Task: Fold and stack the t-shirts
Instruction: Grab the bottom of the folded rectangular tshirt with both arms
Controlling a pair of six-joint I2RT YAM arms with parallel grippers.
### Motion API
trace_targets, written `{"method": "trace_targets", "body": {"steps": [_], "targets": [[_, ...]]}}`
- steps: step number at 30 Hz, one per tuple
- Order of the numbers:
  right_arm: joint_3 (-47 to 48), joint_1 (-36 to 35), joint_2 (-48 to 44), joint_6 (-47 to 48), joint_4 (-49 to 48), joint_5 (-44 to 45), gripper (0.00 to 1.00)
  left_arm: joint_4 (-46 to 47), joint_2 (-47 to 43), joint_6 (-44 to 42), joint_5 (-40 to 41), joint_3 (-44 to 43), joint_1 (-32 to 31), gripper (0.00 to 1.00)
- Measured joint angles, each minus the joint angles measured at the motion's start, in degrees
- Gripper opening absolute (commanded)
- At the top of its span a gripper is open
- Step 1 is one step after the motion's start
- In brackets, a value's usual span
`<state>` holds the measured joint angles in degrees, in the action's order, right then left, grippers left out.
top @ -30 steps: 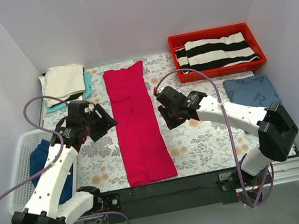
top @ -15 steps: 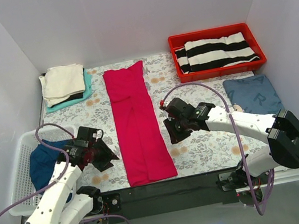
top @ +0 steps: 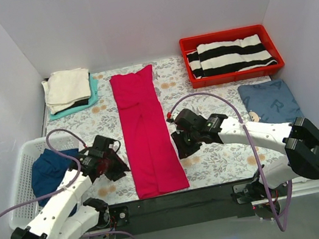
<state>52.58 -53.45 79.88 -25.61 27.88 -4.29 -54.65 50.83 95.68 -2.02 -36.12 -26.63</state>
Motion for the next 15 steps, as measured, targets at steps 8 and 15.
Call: {"method": "trace_targets", "body": {"steps": [8,15], "targets": [[-1.8,0.0,-0.1,0.0,-1.0,0.0,0.34,1.7,16.9,11.3,14.1,-7.0,-23.9,0.23],[-2.4,-0.3,-0.7,0.0,-1.9,-0.3,0.36,-3.2,19.5,16.5,19.8,-5.7,-32.9,0.24]]}}
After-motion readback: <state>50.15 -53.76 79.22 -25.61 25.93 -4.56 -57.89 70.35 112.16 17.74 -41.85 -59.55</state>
